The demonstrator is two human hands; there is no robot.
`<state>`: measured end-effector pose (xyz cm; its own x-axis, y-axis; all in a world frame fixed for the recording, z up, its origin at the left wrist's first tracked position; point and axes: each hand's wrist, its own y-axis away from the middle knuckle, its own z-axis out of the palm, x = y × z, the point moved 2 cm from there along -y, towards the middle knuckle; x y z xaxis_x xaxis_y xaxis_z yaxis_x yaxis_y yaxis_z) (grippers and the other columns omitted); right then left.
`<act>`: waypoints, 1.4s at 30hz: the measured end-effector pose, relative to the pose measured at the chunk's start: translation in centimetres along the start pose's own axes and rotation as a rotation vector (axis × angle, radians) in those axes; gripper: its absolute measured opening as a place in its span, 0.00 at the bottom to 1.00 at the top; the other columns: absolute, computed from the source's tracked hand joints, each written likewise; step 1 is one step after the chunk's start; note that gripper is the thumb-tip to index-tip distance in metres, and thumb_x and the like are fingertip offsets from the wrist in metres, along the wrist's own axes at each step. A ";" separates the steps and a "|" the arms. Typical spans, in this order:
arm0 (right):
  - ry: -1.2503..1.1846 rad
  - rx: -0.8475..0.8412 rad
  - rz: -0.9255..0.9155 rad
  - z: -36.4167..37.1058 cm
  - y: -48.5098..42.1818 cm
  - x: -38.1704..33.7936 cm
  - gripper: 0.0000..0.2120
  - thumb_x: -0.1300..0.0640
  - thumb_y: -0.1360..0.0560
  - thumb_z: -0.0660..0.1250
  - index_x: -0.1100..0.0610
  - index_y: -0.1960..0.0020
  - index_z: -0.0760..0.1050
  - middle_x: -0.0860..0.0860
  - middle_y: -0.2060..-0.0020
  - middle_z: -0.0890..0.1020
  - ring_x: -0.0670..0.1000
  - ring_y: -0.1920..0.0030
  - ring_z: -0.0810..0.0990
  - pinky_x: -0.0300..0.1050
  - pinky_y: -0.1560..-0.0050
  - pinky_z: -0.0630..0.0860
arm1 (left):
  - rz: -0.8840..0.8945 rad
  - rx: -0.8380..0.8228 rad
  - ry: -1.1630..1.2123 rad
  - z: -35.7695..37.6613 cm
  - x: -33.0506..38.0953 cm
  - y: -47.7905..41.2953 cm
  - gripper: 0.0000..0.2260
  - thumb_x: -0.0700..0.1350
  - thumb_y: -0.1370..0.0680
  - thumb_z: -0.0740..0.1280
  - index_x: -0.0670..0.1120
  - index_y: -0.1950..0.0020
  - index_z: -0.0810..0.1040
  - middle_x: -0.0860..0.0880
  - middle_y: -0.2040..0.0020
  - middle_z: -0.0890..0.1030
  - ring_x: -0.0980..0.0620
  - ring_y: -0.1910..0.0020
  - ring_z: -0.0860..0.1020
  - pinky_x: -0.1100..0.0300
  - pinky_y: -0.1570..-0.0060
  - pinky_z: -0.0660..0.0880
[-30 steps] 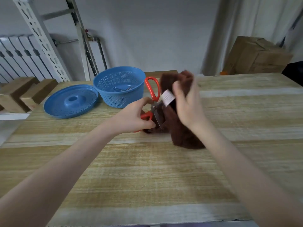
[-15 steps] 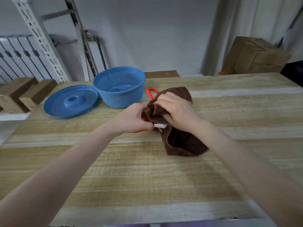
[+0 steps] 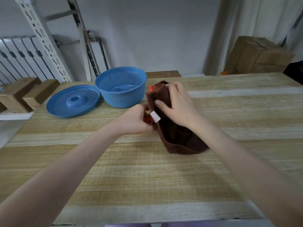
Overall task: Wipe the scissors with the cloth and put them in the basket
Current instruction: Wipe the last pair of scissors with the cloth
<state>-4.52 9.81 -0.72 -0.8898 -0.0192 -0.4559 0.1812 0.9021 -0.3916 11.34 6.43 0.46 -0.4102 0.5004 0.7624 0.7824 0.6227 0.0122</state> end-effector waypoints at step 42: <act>-0.604 -0.325 0.517 -0.6 -0.8 0.6 0.06 0.62 0.34 0.72 0.59 0.57 0.82 0.53 0.63 0.84 0.52 0.61 0.83 0.47 0.54 0.80 | 0.160 -0.031 -0.123 0.1 -0.1 -0.9 0.13 0.42 0.34 0.72 0.52 0.54 0.73 0.57 0.63 0.75 0.60 0.66 0.73 0.65 0.65 0.70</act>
<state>-5.45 9.35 -0.17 -0.3362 0.2852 -0.8976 0.2914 0.9378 0.1888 10.60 5.89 0.27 -0.3326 0.6623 0.6713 0.8553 0.5118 -0.0811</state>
